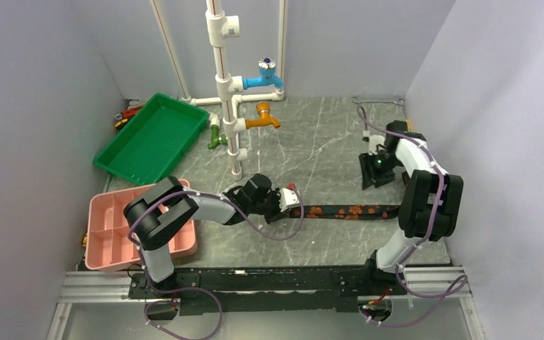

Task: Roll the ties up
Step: Roll the tie at the center of the board.

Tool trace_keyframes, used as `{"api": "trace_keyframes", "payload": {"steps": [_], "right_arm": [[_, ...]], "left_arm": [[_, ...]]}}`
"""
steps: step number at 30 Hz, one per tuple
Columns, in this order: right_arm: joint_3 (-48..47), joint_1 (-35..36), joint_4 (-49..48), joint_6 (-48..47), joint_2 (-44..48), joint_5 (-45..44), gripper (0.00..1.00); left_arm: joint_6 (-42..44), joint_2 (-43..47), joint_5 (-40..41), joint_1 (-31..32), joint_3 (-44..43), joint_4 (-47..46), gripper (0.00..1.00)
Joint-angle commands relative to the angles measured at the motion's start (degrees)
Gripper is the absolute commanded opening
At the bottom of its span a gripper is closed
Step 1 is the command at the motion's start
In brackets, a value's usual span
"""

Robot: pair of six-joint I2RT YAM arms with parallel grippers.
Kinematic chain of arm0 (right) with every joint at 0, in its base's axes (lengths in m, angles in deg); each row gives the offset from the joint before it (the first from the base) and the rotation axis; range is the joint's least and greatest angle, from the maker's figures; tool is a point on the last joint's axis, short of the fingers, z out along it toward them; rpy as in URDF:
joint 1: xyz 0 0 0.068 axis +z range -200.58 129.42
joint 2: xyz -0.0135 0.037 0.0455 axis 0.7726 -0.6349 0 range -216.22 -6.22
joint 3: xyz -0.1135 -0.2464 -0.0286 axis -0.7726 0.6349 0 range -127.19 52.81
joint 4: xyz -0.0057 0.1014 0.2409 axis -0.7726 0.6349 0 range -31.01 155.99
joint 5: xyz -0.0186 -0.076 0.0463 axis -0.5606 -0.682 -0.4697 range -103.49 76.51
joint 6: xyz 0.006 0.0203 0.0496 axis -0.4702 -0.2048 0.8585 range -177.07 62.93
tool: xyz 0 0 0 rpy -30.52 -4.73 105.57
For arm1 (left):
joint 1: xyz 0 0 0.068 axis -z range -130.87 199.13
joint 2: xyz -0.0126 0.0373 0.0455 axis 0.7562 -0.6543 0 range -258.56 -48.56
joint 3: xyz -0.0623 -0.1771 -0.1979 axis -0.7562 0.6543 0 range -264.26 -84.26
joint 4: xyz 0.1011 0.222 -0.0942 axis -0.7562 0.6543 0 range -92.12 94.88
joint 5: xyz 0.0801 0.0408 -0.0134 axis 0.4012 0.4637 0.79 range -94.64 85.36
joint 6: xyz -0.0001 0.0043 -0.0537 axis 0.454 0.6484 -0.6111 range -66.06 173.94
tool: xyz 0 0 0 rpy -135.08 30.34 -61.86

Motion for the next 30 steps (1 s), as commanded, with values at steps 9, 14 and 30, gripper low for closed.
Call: {"api": "trace_keyframes", "payload": {"steps": [9,14,30], "right_arm": [[-3.1,-23.6,-1.1,-19.0,-6.0,-24.9,0.5],[-3.2,-27.6,1.4,-23.2,-0.2,-23.1,0.5],[11.1,-27.6,5.5,-26.1,7.1,-17.6,0.42]], "left_arm": [[-1.1,-5.0,6.6,-0.9,-0.1,14.3,0.03],[-1.5,-4.7,6.6,-0.9,1.0,14.0,0.03],[-1.8,-4.2,5.7,-1.6,1.3,15.7,0.03]]}}
